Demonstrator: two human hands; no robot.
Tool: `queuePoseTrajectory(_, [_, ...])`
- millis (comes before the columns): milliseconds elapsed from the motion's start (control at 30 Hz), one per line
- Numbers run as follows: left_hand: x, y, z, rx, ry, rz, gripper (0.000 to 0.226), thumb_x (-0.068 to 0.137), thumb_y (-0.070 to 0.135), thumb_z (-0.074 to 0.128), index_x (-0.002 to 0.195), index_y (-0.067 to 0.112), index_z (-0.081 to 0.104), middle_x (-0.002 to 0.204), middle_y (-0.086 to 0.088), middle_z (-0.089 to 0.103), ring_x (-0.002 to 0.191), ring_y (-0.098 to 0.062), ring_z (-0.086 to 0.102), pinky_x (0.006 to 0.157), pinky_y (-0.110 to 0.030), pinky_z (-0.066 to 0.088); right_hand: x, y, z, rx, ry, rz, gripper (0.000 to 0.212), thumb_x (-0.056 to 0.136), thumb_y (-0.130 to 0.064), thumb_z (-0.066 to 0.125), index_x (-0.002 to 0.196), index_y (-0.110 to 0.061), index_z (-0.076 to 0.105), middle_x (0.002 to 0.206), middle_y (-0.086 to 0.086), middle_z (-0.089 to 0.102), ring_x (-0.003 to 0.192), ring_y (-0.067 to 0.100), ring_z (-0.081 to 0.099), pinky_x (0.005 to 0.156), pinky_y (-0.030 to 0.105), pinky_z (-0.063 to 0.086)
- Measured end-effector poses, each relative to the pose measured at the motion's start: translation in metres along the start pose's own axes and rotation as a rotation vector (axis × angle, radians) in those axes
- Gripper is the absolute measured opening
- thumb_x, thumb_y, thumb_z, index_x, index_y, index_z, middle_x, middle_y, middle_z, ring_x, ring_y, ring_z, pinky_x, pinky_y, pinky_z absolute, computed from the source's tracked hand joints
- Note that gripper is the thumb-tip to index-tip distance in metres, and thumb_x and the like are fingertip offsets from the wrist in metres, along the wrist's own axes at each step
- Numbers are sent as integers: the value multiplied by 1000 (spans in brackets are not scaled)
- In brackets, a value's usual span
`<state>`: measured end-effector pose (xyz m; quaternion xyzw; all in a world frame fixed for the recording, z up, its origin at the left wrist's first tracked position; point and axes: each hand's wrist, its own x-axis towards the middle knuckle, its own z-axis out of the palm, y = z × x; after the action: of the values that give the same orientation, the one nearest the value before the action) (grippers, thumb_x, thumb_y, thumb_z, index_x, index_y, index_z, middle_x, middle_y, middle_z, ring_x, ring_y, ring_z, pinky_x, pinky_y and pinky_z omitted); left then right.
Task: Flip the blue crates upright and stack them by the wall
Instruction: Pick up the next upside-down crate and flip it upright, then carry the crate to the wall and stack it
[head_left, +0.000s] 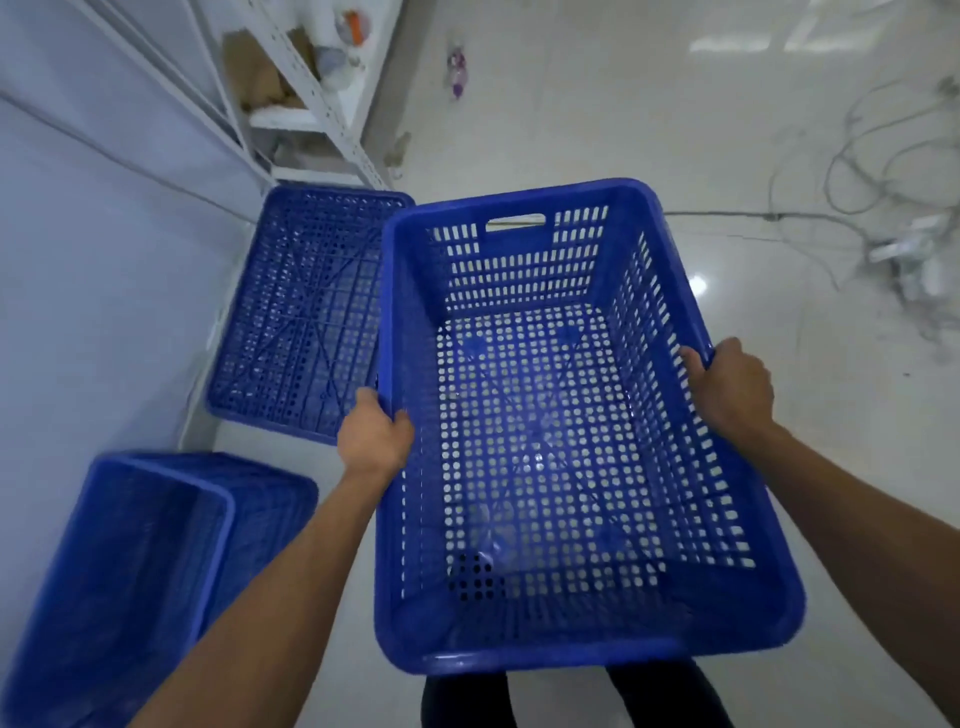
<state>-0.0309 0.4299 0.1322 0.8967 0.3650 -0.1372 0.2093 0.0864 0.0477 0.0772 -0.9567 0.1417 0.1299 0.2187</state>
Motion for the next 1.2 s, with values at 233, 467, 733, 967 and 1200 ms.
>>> queuePoseTrajectory(233, [-107,-14,-75,-43,163,-130,38,97,40,52,105,3,49,99,-20,64,93,-41,62,68,-39,39,-59,-40,-101,-18,-41,-228,37,94,-45,51,88,-9,45,75,7,52,61,26,48,56,33,39])
queuePoseTrajectory(467, [-206,-73,-133,-167,336,-295,36,96,42,52,96,7,51,95,-18,66,89,-40,62,70,-41,43,-126,-112,-147,-87,-76,-482,39,95,-44,50,91,-5,46,86,19,63,73,37,59,62,39,47])
queuePoseTrajectory(733, [-282,-201,-188,-273,603,-438,42,97,46,48,87,6,53,84,-14,64,79,-37,61,63,-37,38,-235,-225,-133,-147,-132,-709,45,95,-45,49,100,-1,50,96,24,65,86,43,61,71,45,50])
queuePoseTrajectory(967, [-342,-326,-230,-363,757,-592,42,96,44,51,82,5,51,74,-10,58,75,-36,57,62,-37,36,-360,-336,-89,-127,-225,-789,42,94,-34,53,109,5,49,111,30,62,102,46,60,80,45,47])
queuePoseTrajectory(1200, [-392,-433,-257,-393,820,-739,49,99,46,42,80,2,52,69,-7,52,66,-26,46,62,-35,31,-475,-421,-41,-170,-281,-918,43,94,-35,53,111,4,48,112,28,61,103,47,59,80,47,46])
